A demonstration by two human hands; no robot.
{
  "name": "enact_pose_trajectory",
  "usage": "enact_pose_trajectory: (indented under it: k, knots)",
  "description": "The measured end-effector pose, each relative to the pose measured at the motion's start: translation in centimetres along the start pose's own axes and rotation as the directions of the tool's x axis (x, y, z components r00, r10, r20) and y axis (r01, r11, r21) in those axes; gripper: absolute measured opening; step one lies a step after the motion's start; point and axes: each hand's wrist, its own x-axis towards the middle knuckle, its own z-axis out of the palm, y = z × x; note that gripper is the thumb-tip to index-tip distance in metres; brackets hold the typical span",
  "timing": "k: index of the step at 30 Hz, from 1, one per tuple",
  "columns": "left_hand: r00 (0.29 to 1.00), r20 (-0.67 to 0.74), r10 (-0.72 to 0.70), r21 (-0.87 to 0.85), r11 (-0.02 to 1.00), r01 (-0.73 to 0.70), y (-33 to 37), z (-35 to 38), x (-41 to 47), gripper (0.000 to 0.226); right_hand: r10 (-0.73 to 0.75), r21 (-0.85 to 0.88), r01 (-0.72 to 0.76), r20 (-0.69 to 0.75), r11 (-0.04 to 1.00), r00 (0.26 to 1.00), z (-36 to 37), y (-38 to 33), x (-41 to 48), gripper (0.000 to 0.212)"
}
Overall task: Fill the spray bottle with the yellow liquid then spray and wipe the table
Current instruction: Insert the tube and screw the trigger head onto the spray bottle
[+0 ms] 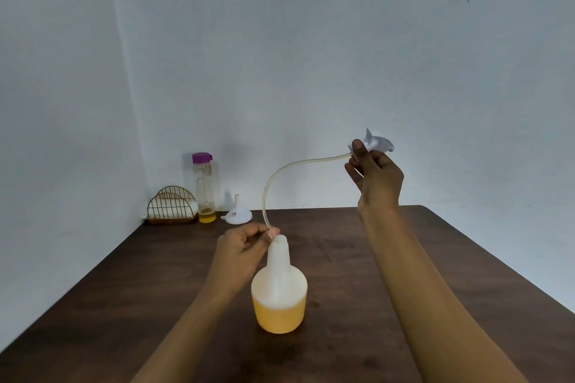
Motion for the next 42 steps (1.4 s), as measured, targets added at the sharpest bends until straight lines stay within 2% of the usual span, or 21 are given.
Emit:
enact_pose_trajectory:
  k: [4,7,11,15,22,26,32,37,42]
  knots:
    - [1.000,-0.012,-0.016,-0.013,1.000,0.015,0.1,0.0,-0.1,0.018,-0.111,-0.141,0.116,0.039,0.983,0.993,-0.4,-0.7,-0.6,0.024]
    - [1.000,-0.008,-0.025,-0.051,0.998,0.024,0.0,0.1,-0.2,0.017,-0.196,-0.266,0.213,0.089,0.940,0.977,-0.4,-1.7,-0.8,0.033]
    - [0.999,0.012,-0.030,-0.092,0.995,0.031,0.0,0.1,-0.2,0.018,-0.280,-0.363,0.325,0.172,0.873,0.944,-0.2,-3.0,-0.9,0.031]
    - [0.999,0.033,-0.005,-0.078,0.997,0.008,0.0,0.0,-0.1,0.021,-0.307,-0.462,0.409,0.281,0.787,0.909,0.1,-3.3,-0.9,0.021]
    - [0.999,0.040,-0.014,-0.134,0.991,0.019,-0.2,0.4,-0.1,0.015,-0.294,-0.500,0.448,0.358,0.741,0.886,0.4,-2.3,-1.3,0.022]
    - [0.999,0.044,0.009,-0.119,0.993,-0.004,-0.5,0.6,-0.3,0.019,-0.220,-0.529,0.474,0.473,0.704,0.853,0.8,-1.6,-2.2,0.022]
    - [0.998,0.056,-0.010,-0.184,0.983,0.020,-1.0,0.7,-0.6,0.033,0.024,-0.561,0.465,0.655,0.685,0.755,1.3,0.4,-3.7,0.025]
    - [0.990,0.121,-0.066,-0.196,0.977,0.089,-2.3,1.3,-1.4,0.052,0.185,-0.616,0.404,0.673,0.676,0.716,0.8,2.3,-4.6,0.021]
    - [0.985,0.132,-0.111,-0.261,0.955,0.143,-3.0,2.1,-1.6,0.037,0.310,-0.632,0.302,0.671,0.714,0.673,0.5,3.6,-4.7,0.022]
